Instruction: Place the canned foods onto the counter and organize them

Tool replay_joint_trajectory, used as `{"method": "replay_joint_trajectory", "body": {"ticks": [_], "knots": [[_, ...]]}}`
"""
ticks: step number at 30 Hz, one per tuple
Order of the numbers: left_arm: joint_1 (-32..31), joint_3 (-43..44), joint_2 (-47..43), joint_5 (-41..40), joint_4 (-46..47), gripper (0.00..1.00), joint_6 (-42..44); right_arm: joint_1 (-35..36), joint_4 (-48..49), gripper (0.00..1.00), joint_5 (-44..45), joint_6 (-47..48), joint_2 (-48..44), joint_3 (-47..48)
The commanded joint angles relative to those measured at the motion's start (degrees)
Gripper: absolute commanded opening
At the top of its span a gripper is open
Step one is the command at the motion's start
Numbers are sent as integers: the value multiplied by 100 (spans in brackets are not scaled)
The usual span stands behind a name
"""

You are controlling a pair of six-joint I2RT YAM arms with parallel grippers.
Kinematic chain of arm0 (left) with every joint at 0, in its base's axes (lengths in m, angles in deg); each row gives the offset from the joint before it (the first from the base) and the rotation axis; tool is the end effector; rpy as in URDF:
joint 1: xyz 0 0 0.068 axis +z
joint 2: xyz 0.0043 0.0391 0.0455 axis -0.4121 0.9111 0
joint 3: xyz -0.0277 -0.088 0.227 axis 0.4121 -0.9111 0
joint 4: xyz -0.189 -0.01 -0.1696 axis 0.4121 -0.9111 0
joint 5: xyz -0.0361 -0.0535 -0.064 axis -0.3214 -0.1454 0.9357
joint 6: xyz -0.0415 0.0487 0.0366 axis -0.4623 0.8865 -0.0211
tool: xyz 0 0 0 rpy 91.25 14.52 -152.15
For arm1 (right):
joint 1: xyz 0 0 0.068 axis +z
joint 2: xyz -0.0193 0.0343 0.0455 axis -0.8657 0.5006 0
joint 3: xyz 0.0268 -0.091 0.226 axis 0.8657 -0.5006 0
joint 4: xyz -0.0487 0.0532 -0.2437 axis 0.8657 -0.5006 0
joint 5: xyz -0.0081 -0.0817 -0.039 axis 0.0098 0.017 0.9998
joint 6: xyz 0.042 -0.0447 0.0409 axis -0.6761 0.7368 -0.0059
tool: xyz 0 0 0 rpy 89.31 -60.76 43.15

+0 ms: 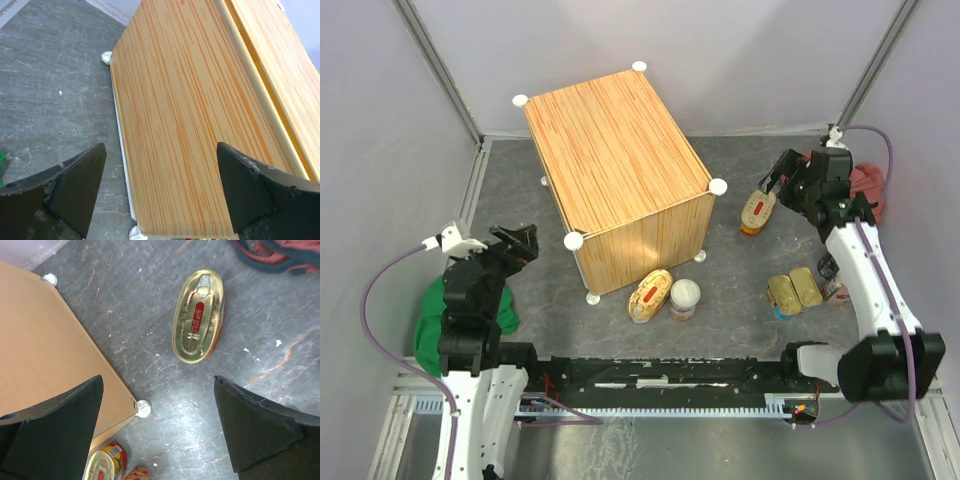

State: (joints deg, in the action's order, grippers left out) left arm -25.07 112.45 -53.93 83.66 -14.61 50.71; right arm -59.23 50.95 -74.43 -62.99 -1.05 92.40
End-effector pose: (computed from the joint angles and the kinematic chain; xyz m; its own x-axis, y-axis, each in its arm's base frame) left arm 0.1460 0.0013 0.3029 -0.0895 -0.5456 -0.8332 -0.1036 0.8372 -0.5371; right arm 0.3010 0.0059 0.2935 -0.5130 0.5643 -0.6469 0.3098 0.8245 0.4735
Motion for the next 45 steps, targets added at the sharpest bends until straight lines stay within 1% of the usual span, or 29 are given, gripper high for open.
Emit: {"method": "replay_joint_trajectory", "body": {"ticks": [1,3,6,9,13,14,17,18,19,20,22,23,27,32,38,45], "knots": [[5,187,-219,173,-555,98,200,310,462,100,1520,345,-1021,-313],[3,126,-366,283,-652,98,-29,313,490,100,1499,294,-1142,-251],[3,-35,-689,421,-611,97,-314,313,779,100,1078,90,-1141,-32],[3,26,-859,491,-723,97,-381,301,739,99,1442,-788,-1093,111],[5,100,-856,639,-789,96,-497,241,1161,100,1103,-798,-1227,38],[8,93,-852,682,-791,96,-530,241,1273,99,1072,-807,-1306,-40],[3,89,-850,834,-825,94,-493,243,1469,88,1068,-725,-1483,-307],[3,120,-851,877,-879,94,-469,243,1325,85,1056,-627,-1443,-246],[1,172,-844,918,-940,94,-447,243,927,84,1051,-543,-1309,-79],[3,197,-869,975,-975,94,-431,243,315,84,969,-438,-1116,158],[8,197,-894,1179,-988,94,-425,256,-435,86,871,-224,-810,448],[9,201,-894,1253,-1034,94,-427,265,-600,87,874,-210,-770,419],[12,264,-896,1419,-1276,94,-423,353,-762,88,1060,-321,-1098,-191],[11,190,-1015,1638,-1331,94,-621,609,-1288,88,1488,-193,-1059,-490],[12,135,-1099,1728,-1333,93,-818,630,-1241,89,1534,-77,-667,-708],[11,139,-1110,1897,-1231,93,-1012,661,-979,92,1503,142,195,-454]]}}
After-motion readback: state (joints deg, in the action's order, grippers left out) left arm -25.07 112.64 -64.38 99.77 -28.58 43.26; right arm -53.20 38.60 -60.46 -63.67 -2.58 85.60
